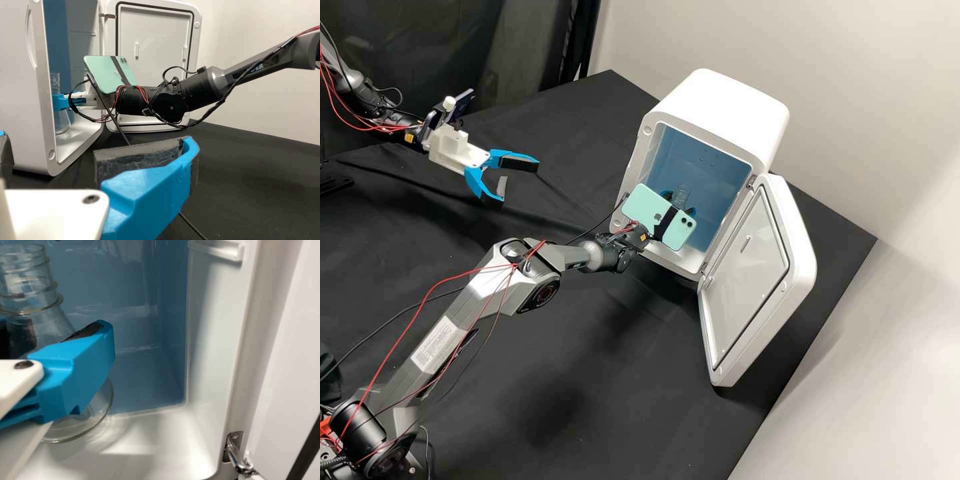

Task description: Place the flask in the incubator

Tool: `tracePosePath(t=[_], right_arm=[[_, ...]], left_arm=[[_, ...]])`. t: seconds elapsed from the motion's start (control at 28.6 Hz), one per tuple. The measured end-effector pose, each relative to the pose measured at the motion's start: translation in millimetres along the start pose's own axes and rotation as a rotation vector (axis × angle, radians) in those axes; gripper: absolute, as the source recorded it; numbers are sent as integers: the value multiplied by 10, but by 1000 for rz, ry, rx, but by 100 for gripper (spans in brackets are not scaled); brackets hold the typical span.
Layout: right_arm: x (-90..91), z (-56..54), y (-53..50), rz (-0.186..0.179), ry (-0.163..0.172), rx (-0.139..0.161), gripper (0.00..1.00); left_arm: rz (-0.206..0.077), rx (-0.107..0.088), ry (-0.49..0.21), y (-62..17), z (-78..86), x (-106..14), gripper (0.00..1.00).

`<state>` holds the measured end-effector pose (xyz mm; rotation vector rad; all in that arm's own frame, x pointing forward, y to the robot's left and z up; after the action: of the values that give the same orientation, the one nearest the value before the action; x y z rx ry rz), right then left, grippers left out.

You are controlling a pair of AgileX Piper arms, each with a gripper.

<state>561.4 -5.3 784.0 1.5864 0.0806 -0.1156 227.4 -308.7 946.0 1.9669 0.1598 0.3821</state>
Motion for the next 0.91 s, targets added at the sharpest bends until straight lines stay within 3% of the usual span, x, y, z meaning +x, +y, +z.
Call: tracePosePath(t=[0.17, 0.35, 0.7, 0.91], right_arm=[[1, -3, -1, 7, -4, -18, 0], [4, -28, -23, 15, -9, -16, 0], [9, -77, -82, 12, -15, -44, 0], [11, -82, -106, 4, -27, -44, 0]], left_arm=[[0, 0, 0, 0, 0, 0, 100], [0, 0, 0, 0, 0, 0, 100], [0, 0, 0, 0, 0, 0, 100], [0, 0, 0, 0, 0, 0, 100]])
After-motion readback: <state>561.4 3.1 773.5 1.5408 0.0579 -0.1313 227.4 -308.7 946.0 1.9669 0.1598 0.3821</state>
